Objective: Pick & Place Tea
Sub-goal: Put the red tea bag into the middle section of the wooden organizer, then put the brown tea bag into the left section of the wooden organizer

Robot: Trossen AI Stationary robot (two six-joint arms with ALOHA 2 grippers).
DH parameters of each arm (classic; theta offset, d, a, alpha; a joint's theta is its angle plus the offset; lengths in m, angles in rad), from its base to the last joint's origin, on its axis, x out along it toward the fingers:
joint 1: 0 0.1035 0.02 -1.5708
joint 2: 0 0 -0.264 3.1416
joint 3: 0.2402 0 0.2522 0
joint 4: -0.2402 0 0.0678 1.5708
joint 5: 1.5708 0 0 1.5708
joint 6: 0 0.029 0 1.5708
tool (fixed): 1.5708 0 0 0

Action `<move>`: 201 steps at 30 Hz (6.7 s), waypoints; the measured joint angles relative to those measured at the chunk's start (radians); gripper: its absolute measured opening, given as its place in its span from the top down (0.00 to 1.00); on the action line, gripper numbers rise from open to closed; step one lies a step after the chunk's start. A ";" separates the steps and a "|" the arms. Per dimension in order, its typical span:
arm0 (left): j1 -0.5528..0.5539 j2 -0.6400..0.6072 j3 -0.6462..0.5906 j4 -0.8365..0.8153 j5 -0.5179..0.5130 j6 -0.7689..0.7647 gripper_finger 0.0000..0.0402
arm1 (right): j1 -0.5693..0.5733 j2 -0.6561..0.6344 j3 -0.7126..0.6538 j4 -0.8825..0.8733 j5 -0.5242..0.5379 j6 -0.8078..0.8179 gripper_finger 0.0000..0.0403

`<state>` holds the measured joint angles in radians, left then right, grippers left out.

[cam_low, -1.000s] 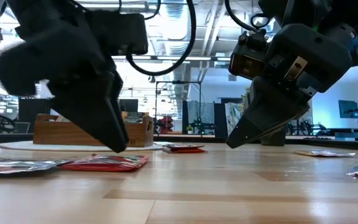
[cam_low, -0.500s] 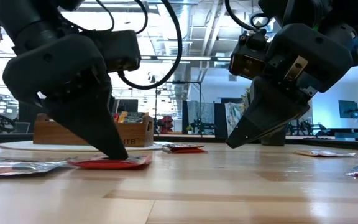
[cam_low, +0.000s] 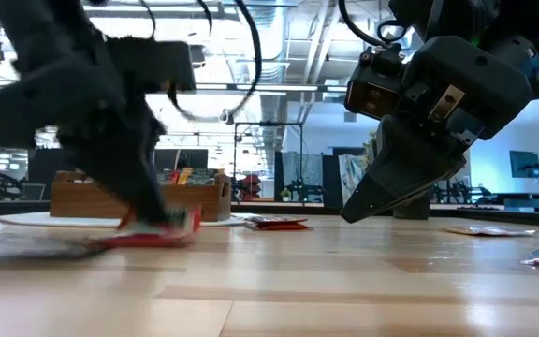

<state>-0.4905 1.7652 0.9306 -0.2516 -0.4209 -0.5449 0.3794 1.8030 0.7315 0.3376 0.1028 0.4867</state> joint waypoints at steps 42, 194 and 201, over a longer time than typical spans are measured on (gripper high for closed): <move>0.168 -0.246 -0.288 -0.323 -0.814 0.310 1.00 | -0.002 0.000 0.000 0.009 0.002 -0.018 1.00; 0.224 0.145 0.061 0.789 0.034 0.226 0.57 | 0.092 -0.613 -0.318 -0.409 0.344 0.237 1.00; 0.277 0.314 0.149 0.917 0.180 0.254 0.63 | 0.011 -0.593 -0.303 -0.560 0.342 0.325 0.94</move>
<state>-0.2136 2.0789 1.0793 0.6657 -0.2407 -0.2905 0.3905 1.2101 0.4283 -0.2228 0.4443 0.8120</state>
